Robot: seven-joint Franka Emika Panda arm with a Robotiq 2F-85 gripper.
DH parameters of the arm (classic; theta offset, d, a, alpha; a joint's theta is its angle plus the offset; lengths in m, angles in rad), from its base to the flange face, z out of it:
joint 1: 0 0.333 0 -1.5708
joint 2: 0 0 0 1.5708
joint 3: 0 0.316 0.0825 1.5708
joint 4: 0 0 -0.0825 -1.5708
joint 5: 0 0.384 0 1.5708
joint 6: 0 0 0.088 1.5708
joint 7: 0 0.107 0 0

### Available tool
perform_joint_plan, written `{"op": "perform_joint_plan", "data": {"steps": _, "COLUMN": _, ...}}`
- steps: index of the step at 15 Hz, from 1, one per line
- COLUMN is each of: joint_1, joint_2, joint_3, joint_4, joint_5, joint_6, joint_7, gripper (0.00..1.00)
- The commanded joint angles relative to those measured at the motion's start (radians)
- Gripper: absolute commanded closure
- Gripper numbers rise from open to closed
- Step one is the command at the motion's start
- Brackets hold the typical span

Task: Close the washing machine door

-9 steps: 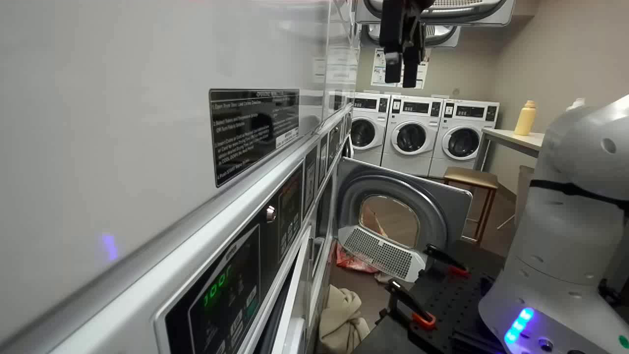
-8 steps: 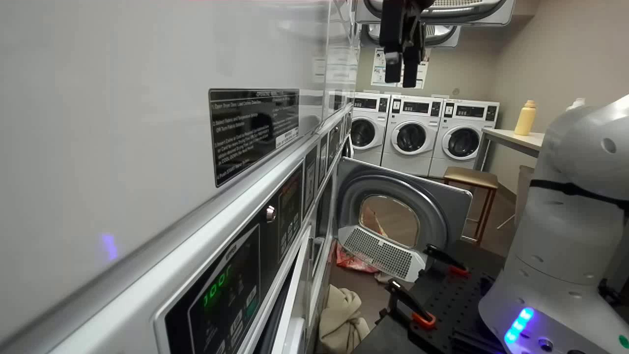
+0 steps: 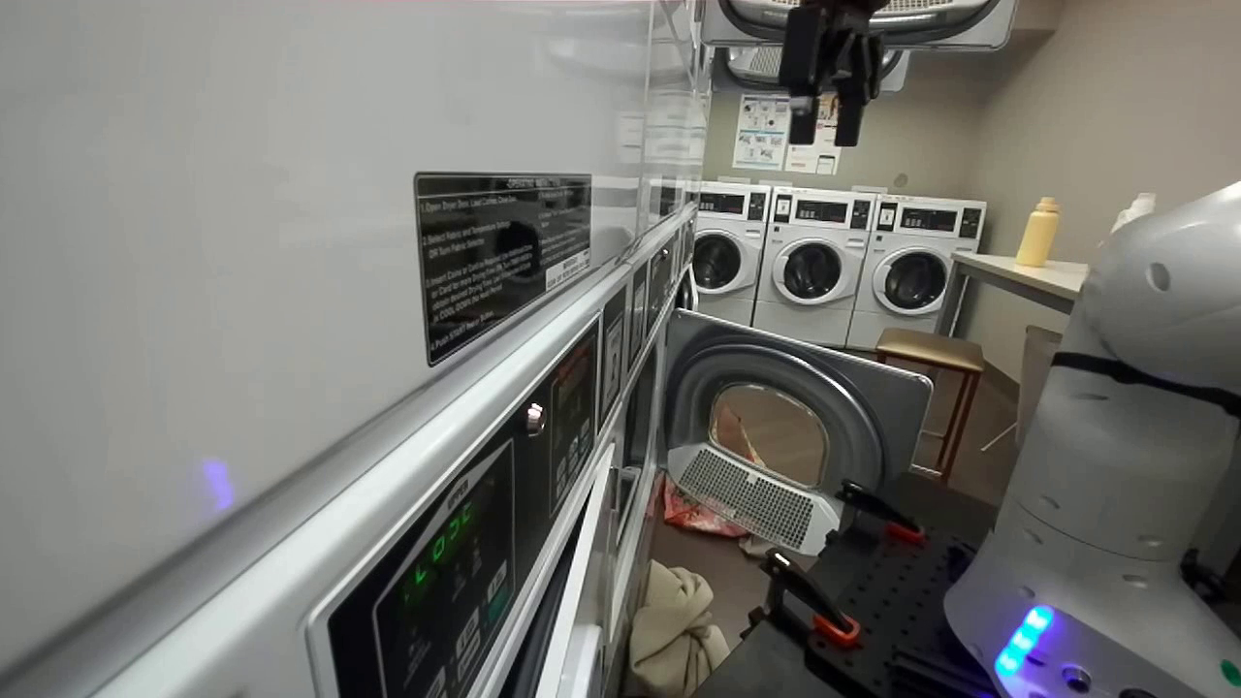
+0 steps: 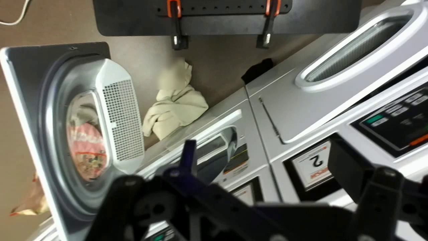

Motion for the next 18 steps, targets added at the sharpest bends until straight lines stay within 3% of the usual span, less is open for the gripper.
{"op": "perform_joint_plan", "data": {"steps": 1, "joint_1": -0.115, "joint_2": -0.108, "joint_3": -0.104, "joint_4": 0.025, "joint_5": -0.107, "joint_6": -0.050, "joint_7": 0.001, "gripper": 0.00}}
{"op": "perform_joint_plan", "data": {"steps": 6, "joint_1": -0.262, "joint_2": -0.166, "joint_3": -0.294, "joint_4": 0.149, "joint_5": -0.288, "joint_6": -0.029, "joint_7": -0.027, "gripper": 0.00}}
{"op": "perform_joint_plan", "data": {"steps": 9, "joint_1": -0.299, "joint_2": -0.098, "joint_3": -0.410, "joint_4": 0.299, "joint_5": -0.372, "joint_6": 0.058, "joint_7": -0.037, "gripper": 0.00}}
{"op": "perform_joint_plan", "data": {"steps": 13, "joint_1": -0.288, "joint_2": 0.048, "joint_3": -0.532, "joint_4": 0.479, "joint_5": -0.440, "joint_6": 0.307, "joint_7": -0.046, "gripper": 0.00}}
{"op": "perform_joint_plan", "data": {"steps": 15, "joint_1": -0.277, "joint_2": 0.145, "joint_3": -0.576, "joint_4": 0.589, "joint_5": -0.423, "joint_6": 0.382, "joint_7": -0.066, "gripper": 0.00}}
{"op": "perform_joint_plan", "data": {"steps": 18, "joint_1": -0.249, "joint_2": 0.269, "joint_3": -0.628, "joint_4": 0.724, "joint_5": -0.334, "joint_6": 0.377, "joint_7": -0.127, "gripper": 0.00}}
